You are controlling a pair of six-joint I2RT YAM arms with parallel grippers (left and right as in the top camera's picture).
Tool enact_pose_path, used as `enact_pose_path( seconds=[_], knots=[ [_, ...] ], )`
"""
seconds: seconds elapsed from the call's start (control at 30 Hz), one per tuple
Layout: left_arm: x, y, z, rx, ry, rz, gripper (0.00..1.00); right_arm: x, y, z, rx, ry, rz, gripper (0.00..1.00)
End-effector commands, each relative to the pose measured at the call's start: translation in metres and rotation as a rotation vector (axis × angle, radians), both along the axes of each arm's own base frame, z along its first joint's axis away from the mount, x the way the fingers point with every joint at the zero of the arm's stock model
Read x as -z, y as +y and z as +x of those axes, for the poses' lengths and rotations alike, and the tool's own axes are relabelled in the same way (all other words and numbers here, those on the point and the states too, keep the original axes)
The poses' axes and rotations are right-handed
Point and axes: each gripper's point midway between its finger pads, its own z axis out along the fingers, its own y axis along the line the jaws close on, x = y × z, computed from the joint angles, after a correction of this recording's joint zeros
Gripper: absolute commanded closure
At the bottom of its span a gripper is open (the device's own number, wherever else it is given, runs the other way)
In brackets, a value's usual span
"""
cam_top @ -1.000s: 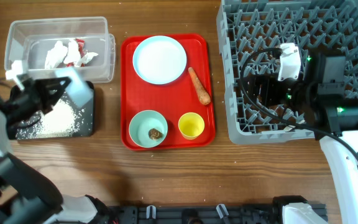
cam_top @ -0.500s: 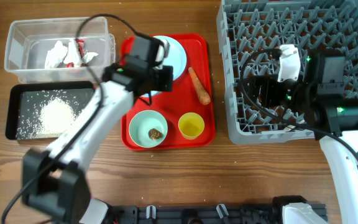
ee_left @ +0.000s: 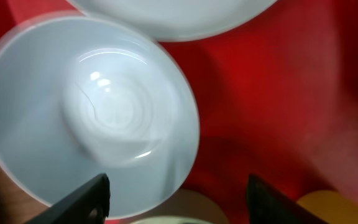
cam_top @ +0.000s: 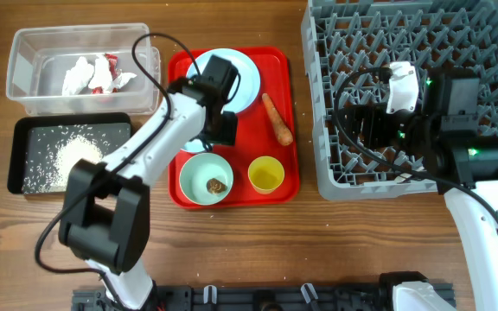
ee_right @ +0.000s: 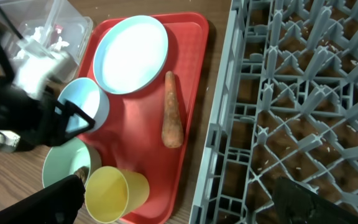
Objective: Sort waste into correct bins and load items into the dishwasher rack
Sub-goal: 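Grasp the teal bowl holding the mushroom with the left gripper, then tip the mushroom out of the teal bowl onto the black tray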
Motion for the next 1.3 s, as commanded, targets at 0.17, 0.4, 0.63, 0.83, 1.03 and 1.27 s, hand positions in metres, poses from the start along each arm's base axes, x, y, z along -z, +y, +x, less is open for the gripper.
enact_pose_path(
  seconds=[0.17,0.4,0.63,0.83,1.03,1.27],
  knots=[
    [-0.034,-0.020,-0.058,-0.047,0.150,-0.098,0.41,-0.005,-0.001,0.003,0.006,-0.014,-0.009,0.00],
    [0.014,-0.036,-0.088,-0.031,0.179,-0.078,0.45,-0.004,-0.001,0.002,0.005,-0.010,-0.010,0.00],
    [0.043,-0.038,-0.085,-0.049,0.130,-0.111,0.78,-0.004,-0.001,0.002,0.005,-0.010,-0.009,0.00],
    [0.022,-0.043,-0.083,-0.061,0.151,-0.171,0.96,-0.004,-0.001,0.002,0.005,-0.011,-0.009,0.00],
    [-0.086,-0.033,-0.077,-0.062,0.081,-0.479,0.96,-0.006,-0.001,0.004,0.005,-0.022,-0.009,0.00],
    [-0.121,0.106,-0.061,-0.345,-0.076,-0.540,0.96,-0.009,0.000,0.007,0.005,-0.039,-0.008,0.00]
  ],
)
